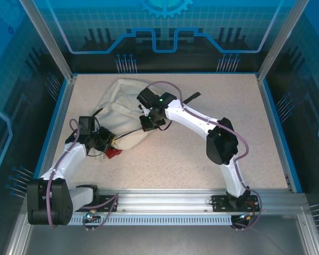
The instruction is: Pack the student bag
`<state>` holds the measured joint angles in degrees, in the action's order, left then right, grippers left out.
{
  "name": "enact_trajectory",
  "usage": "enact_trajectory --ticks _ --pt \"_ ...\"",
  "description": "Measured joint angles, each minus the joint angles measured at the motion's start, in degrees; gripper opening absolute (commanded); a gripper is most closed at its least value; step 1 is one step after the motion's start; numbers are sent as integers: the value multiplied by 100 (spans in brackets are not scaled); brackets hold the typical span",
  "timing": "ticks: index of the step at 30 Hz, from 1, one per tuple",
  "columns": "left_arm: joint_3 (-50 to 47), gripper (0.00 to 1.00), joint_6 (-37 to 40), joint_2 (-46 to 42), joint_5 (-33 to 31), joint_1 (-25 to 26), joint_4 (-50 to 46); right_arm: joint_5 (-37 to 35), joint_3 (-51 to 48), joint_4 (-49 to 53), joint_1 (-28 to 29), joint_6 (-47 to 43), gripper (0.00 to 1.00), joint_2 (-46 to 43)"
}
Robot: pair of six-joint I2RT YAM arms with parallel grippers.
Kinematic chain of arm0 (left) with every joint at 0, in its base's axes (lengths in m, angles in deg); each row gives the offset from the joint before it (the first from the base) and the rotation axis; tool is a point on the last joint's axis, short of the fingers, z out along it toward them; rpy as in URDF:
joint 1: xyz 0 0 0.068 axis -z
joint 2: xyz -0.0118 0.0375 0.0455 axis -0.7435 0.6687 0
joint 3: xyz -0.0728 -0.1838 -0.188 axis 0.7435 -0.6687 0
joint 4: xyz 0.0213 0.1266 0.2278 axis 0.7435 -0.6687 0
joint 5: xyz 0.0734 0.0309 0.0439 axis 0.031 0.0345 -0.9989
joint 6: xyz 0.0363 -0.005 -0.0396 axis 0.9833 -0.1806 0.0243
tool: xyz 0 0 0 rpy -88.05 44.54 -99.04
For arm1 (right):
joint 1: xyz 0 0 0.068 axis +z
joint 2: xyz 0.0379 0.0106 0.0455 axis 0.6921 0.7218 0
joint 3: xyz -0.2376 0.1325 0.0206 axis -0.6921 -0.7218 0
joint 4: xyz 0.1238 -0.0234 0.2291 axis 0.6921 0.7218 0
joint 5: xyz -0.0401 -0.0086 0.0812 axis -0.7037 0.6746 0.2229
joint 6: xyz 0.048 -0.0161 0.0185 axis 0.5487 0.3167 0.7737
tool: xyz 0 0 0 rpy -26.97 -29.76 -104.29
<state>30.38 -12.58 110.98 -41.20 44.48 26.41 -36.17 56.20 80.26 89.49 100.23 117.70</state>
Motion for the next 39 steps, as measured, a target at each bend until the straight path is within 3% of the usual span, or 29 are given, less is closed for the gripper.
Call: enact_trajectory --ticks 18,22,26,39 --pt "-37 0 273 -127 162 15 -2 -861 1102 743 -273 442 0 835" --pt "39 47 544 -103 389 9 -96 -988 975 750 -341 503 0 743" --pt "444 72 957 -48 603 -7 -511 -1185 372 708 -662 525 0 293" --pt "1567 87 2028 133 1058 181 -955 -1204 -2280 -55 -1921 160 0 -1888"
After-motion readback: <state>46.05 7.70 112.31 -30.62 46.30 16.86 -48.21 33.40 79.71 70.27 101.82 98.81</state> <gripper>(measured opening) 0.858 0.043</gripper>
